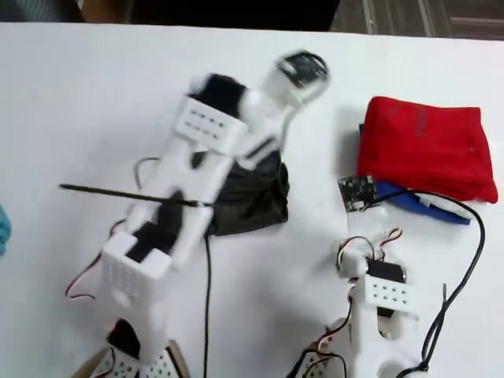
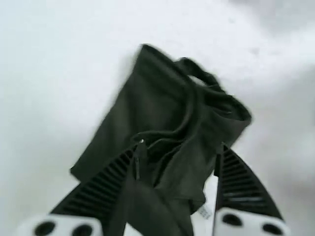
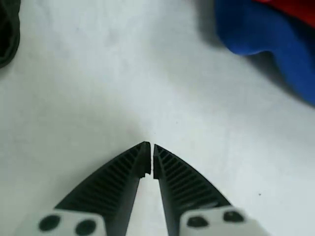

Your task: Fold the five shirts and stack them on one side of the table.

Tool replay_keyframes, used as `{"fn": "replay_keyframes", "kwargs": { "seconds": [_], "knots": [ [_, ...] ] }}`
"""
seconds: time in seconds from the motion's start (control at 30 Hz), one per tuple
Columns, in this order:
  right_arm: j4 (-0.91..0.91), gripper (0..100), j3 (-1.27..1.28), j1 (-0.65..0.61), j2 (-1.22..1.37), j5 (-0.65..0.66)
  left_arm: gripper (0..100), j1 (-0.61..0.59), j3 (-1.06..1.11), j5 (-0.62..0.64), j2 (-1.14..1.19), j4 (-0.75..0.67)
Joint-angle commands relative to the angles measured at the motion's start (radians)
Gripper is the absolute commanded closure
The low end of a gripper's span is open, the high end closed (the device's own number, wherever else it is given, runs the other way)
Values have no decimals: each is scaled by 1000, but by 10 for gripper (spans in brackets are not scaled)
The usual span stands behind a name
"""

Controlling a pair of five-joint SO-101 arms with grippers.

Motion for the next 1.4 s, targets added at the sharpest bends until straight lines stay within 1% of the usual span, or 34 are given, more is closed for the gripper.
{"fn": "replay_keyframes", "kwargs": {
  "seconds": [0.0, 0.07, 0.1, 0.17, 0.2, 0.37, 0.43, 0.53, 0.7, 0.87, 0.97, 1.1, 1.23, 1.37],
  "knots": [
    [-13, 976, -3, 7, -21, -6, 772, -146, -48, 3, -89, 20],
    [-1, 977, -20, 7, -21, -9, 823, -250, -48, 3, -91, 20],
    [38, 977, -49, -1, -18, -9, 871, -304, -48, 3, -91, 20],
    [150, 977, -155, -59, -2, -9, 993, -404, -47, 3, -91, 20],
    [199, 977, -222, -94, 18, -9, 970, -445, -45, -2, -91, 21],
    [349, 977, -611, -282, 246, -11, 974, -589, 79, -71, -98, 18],
    [410, 977, -772, -358, 374, -11, 973, -664, 148, -69, -98, -5],
    [492, 977, -1010, -452, 576, -11, 973, -813, 246, -71, -100, -75],
    [591, 977, -1393, -538, 905, -11, 973, -1085, 424, -94, -100, -207],
    [708, 977, -1777, -584, 1198, -11, 973, -1283, 581, -107, -100, -267],
    [774, 977, -1989, -613, 1342, -11, 973, -1363, 642, -107, -100, -301],
    [831, 977, -2193, -651, 1511, -11, 973, -1424, 690, -114, -100, -347],
    [857, 977, -2358, -662, 1638, -11, 973, -1428, 694, -123, -100, -361],
    [880, 977, -2417, -668, 1741, -11, 973, -1412, 696, -130, -98, -362]
  ]
}}
